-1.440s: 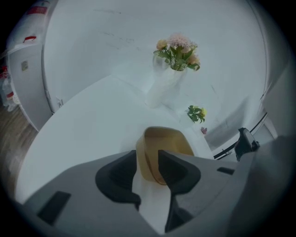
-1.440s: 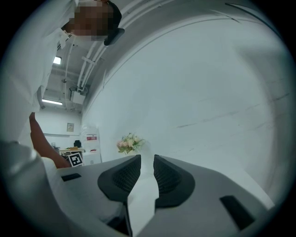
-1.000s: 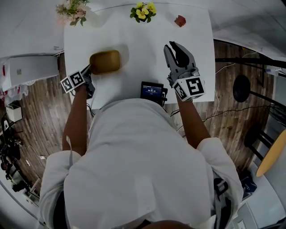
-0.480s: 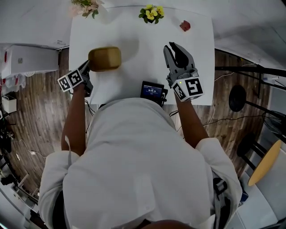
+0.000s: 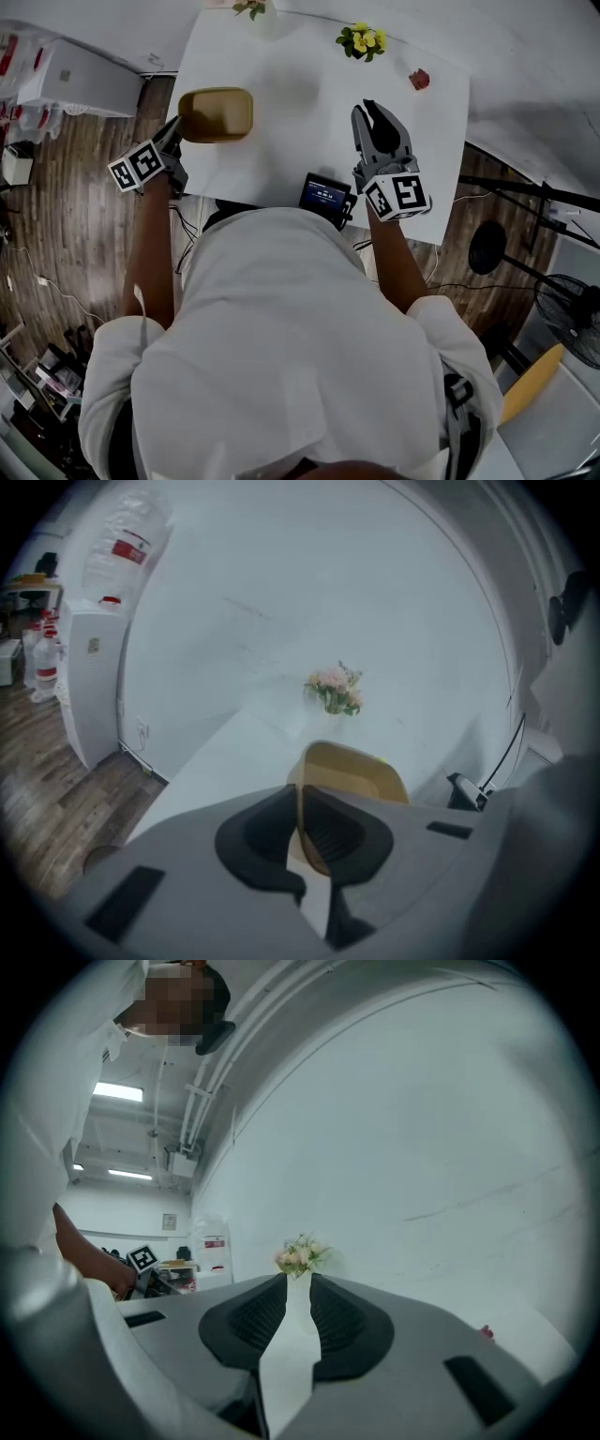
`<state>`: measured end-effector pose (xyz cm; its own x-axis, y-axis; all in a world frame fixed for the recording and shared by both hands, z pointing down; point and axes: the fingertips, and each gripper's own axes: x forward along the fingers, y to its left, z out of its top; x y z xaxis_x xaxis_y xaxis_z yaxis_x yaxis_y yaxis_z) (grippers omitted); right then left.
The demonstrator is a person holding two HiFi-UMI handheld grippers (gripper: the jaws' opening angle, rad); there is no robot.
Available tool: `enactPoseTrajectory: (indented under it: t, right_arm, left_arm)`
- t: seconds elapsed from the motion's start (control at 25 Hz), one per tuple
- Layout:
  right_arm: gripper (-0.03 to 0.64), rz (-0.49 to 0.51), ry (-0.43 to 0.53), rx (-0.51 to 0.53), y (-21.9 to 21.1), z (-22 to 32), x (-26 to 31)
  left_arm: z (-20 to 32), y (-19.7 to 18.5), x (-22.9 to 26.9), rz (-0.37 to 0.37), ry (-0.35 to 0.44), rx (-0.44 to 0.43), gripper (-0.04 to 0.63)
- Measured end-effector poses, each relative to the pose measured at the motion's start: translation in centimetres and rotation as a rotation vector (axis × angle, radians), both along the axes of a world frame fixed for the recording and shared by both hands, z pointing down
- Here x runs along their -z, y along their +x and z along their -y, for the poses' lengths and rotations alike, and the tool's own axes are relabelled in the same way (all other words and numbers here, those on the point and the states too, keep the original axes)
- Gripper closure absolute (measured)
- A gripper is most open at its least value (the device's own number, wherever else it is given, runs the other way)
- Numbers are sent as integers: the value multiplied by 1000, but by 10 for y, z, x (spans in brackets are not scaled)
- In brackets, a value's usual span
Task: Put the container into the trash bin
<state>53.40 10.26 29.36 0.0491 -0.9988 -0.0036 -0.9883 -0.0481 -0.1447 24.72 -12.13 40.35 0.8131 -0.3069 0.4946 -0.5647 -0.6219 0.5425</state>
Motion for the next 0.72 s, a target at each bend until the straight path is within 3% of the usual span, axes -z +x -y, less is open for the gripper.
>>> enactPoseTrajectory:
  t: [0.2, 0.48, 0.72]
  right_arm:
    - [520, 4, 19, 119, -38, 34, 2]
    - [520, 20, 39, 311, -108, 87, -3]
    - [523, -2, 36, 470, -190, 136, 11]
  left_arm:
    - [5, -57, 18, -50, 12, 109, 569]
    - [-6, -160, 19, -50, 14, 306, 569]
    - [-17, -271, 30, -69, 17, 489, 569]
